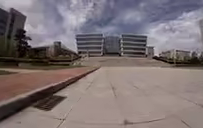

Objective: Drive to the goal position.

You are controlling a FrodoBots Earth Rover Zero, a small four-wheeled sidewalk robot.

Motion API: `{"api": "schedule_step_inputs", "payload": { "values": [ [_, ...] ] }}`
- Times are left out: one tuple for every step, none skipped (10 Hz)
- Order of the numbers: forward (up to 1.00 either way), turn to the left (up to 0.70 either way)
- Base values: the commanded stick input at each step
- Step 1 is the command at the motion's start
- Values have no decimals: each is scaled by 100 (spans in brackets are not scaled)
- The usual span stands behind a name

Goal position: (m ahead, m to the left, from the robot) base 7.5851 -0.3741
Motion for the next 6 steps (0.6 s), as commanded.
{"api": "schedule_step_inputs", "payload": {
  "values": [
    [100, 0],
    [100, -12],
    [100, -37],
    [100, -40],
    [100, -33],
    [100, -7]
  ]
}}
